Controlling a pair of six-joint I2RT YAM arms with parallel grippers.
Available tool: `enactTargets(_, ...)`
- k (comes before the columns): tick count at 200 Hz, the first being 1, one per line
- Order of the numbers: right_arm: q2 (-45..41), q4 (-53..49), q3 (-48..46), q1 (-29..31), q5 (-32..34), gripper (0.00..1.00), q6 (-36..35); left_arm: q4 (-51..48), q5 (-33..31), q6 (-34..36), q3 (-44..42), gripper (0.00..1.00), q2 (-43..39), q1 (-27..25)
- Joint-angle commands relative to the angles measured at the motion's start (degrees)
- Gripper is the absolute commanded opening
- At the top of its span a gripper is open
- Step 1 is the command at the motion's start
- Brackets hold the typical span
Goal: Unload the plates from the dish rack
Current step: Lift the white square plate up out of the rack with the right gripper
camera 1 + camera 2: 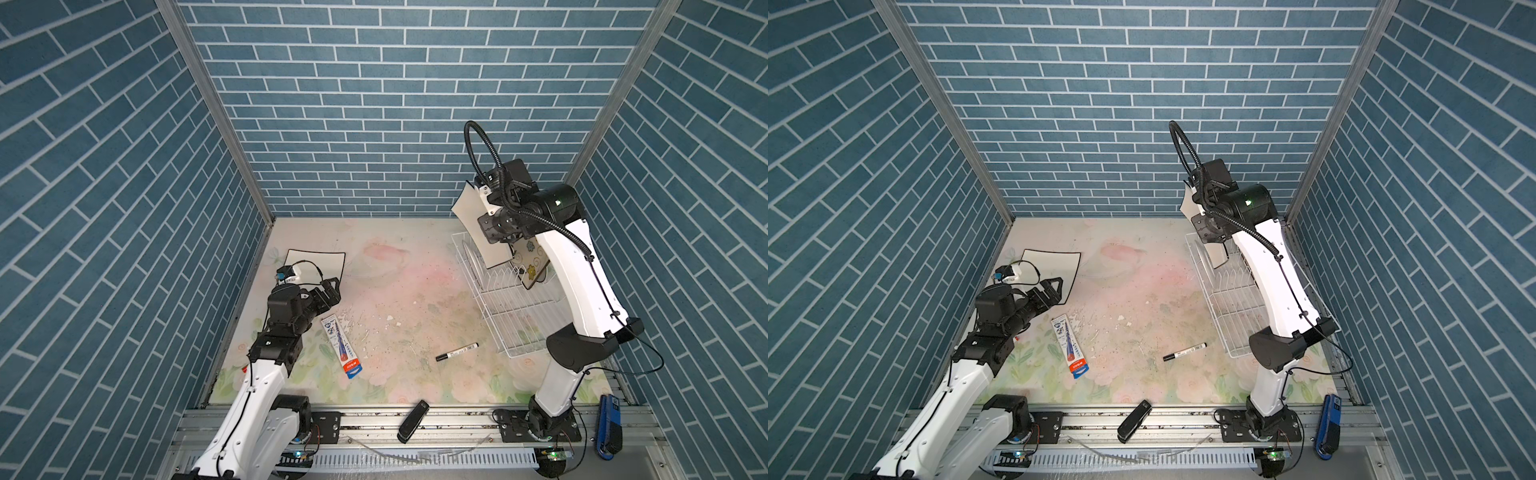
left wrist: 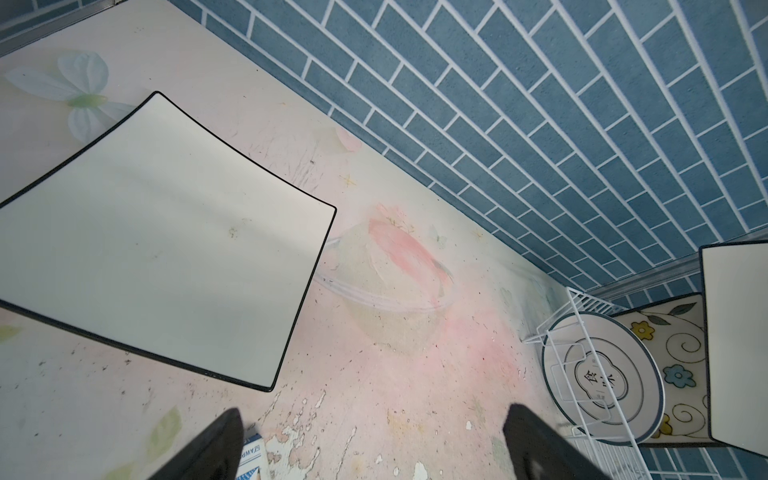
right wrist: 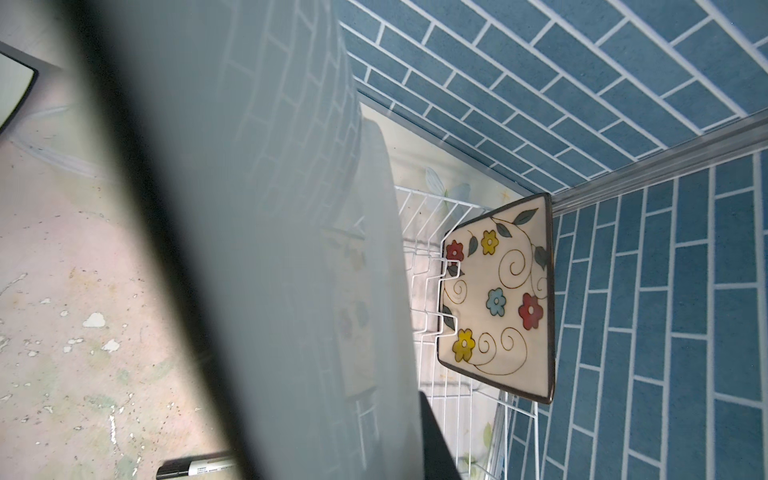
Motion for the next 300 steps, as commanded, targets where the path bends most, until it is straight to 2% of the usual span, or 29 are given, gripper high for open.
enactTargets(1, -4.7, 8.1, -0.4, 0.4, -1.9, 0.0, 2.8, 0.7, 0.5, -0.2, 1.3, 1.0, 0.1, -0.3)
enactTargets(41, -6.9, 12.5, -4.1, 0.6, -9.3, 0.0, 4.7, 1.6, 1.2, -0.1, 1.0, 1.0, 0.1, -0.3)
enactTargets(70, -8.4, 17.2, -8.6, 0.6, -11.9, 0.0, 6.8, 2.5, 1.9, 0.3, 0.7, 1.0, 0.0, -0.3)
enactTargets(179, -23.0, 50.6, -40.0, 0.6, -22.2, 0.0, 17.1, 4.2, 3.1, -1.4, 0.9, 1.0, 0.8, -0.3)
enactTargets(221, -23.1, 56.0, -45.0, 0.6, -27.8, 0.0, 22.6, 4.8, 4.4, -1.9, 0.9, 1.0, 1.3, -0.3)
enactTargets(249, -25.2, 68.7, -53.7, 0.6, -28.5, 0.0, 29.1, 5.1, 4.5, -2.8, 0.8, 1.0, 1.7, -0.3)
enactTargets(300, -29.3, 87.5, -65.5, 0.6, -24.1, 0.0, 35.9, 12.4, 8.5, -6.8, -1.1, 1.0, 2.5, -0.3)
